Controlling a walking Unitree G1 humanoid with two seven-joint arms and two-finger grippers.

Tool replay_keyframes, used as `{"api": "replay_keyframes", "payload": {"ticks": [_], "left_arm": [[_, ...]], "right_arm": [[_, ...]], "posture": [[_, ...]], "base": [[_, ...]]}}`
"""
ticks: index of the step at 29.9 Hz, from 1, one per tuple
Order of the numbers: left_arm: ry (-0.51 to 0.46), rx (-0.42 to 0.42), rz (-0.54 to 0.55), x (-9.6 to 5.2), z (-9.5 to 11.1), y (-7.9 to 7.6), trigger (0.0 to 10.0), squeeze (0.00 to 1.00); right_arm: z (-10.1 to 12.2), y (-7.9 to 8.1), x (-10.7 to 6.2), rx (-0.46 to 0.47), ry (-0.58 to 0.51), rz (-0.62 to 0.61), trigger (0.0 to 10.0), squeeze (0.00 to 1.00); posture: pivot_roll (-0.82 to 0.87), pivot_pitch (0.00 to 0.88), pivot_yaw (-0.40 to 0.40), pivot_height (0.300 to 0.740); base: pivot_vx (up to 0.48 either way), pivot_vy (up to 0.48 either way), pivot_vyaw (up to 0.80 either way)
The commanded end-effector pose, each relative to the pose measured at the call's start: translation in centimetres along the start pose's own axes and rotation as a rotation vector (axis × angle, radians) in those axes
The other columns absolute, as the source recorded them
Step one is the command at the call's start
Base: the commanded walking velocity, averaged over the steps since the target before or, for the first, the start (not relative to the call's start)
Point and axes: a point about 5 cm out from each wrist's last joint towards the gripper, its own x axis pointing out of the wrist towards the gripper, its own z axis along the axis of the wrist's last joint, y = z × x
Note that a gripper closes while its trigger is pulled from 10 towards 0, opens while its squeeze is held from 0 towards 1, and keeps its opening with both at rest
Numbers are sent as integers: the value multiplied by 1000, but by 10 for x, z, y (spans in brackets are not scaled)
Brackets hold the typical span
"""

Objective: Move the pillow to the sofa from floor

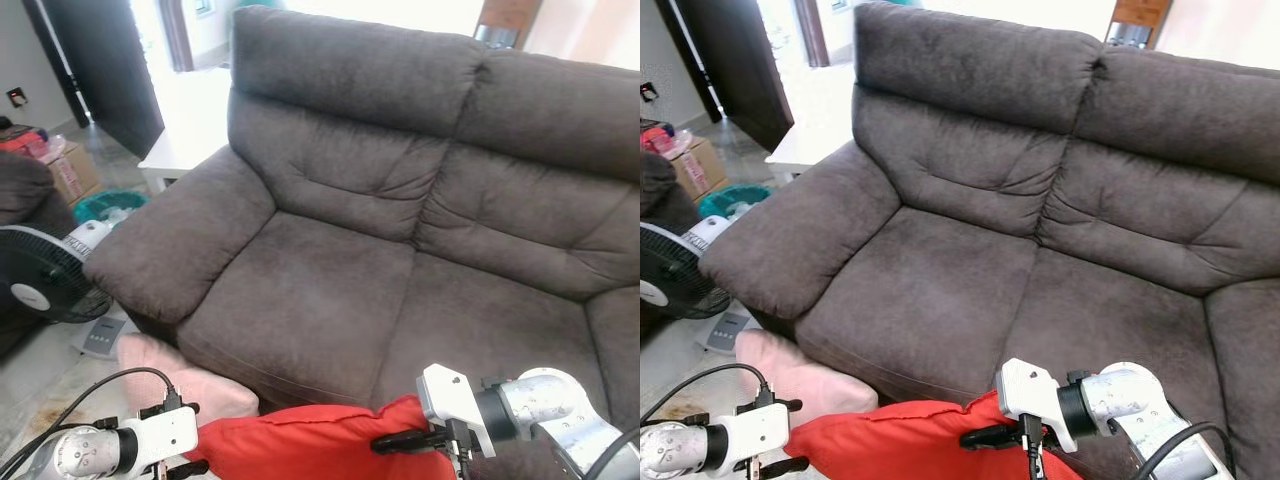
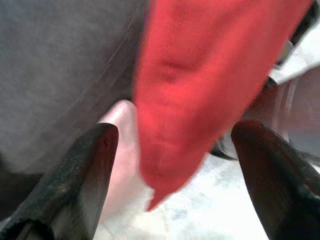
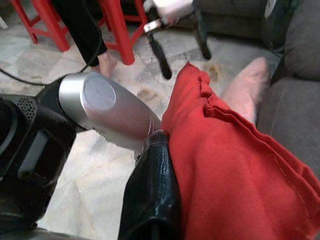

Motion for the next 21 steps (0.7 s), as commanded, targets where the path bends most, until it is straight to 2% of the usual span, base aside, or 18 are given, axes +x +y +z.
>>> {"api": "replay_keyframes", "payload": {"ticks": [1, 11, 14, 21], "left_arm": [[10, 13, -17, 2, -2, -3, 10000, 0], [21, 25, -6, 12, -6, -6, 10000, 0], [26, 49, 40, 13, -8, -3, 10000, 0], [18, 38, 60, 18, -7, -2, 10000, 0]], "right_arm": [[26, -1, -4, -111, -83, 11, 10000, 0], [36, 0, -4, -140, -93, 19, 10000, 0], [37, 2, -5, -139, -92, 22, 10000, 0], [38, 4, -5, -137, -95, 27, 10000, 0]], "posture": [[131, 0, -52, 740], [128, 0, -60, 740], [128, 0, -61, 740], [124, 0, -67, 740]], "base": [[0, 0, 0], [0, 0, 0], [0, 0, 0], [0, 0, 0]]}}
